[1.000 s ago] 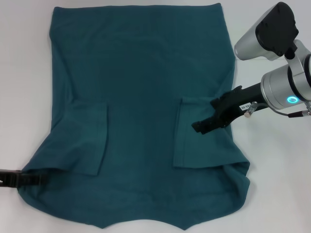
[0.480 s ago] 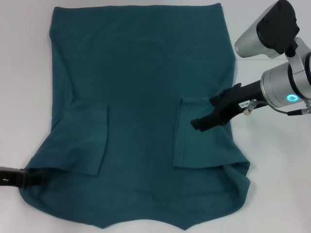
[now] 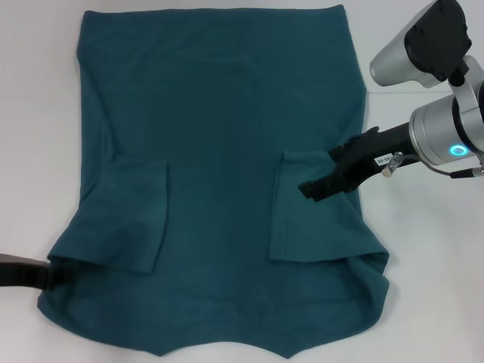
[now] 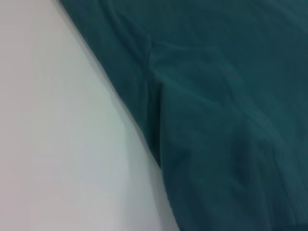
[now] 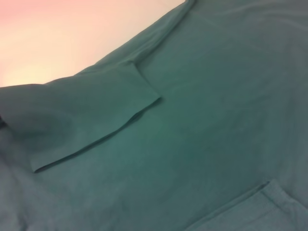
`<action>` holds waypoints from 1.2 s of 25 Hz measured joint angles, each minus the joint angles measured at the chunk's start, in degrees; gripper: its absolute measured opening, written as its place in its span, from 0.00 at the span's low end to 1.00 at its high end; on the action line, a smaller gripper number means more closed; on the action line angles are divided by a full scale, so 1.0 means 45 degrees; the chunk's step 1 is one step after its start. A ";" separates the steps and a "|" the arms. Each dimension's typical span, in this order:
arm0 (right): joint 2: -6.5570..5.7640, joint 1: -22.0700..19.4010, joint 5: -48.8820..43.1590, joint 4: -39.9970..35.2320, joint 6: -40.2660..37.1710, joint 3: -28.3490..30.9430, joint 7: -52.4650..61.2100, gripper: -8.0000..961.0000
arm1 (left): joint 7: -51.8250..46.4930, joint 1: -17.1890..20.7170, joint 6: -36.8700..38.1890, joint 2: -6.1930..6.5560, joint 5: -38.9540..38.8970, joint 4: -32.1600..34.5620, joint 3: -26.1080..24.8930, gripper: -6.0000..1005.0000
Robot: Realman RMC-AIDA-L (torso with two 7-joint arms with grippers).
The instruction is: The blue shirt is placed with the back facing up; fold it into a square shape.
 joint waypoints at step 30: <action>0.0059 -0.1729 -0.2597 -0.1689 -0.3324 -0.0422 0.5191 0.94 | -0.0093 -0.0341 0.0468 0.0038 -0.0108 0.0324 0.0184 0.04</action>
